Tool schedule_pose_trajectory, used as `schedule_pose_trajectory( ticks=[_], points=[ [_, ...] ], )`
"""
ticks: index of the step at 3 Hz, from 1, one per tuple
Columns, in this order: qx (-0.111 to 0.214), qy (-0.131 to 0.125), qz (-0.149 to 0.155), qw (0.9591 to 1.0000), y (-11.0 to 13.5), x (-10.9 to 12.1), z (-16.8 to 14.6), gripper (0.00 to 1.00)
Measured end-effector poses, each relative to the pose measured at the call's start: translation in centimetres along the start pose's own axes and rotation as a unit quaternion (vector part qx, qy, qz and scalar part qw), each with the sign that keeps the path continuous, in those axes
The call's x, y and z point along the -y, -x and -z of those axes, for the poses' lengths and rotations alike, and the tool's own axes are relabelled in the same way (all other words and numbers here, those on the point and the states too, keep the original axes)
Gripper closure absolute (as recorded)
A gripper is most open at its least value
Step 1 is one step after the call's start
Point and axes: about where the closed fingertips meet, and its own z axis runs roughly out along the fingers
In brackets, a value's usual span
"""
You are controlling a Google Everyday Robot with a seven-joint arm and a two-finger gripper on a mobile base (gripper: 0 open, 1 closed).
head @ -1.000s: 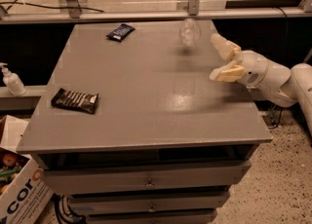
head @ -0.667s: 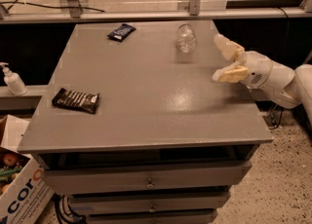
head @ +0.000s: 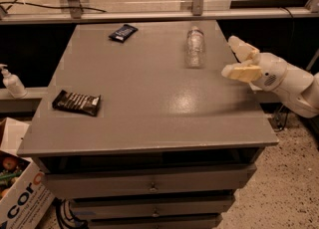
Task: Place water bottle upright
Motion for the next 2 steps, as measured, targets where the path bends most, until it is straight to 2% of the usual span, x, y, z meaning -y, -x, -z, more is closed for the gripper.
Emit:
schedule_pose_trajectory(
  ticks=[1, 2],
  points=[
    [-0.013, -0.048, -0.007, 0.9988, 1.0, -0.2, 1.0, 0.00],
    [-0.024, -0.095, -0.010, 0.9951, 2.5, -0.9, 1.4, 0.00]
  ],
)
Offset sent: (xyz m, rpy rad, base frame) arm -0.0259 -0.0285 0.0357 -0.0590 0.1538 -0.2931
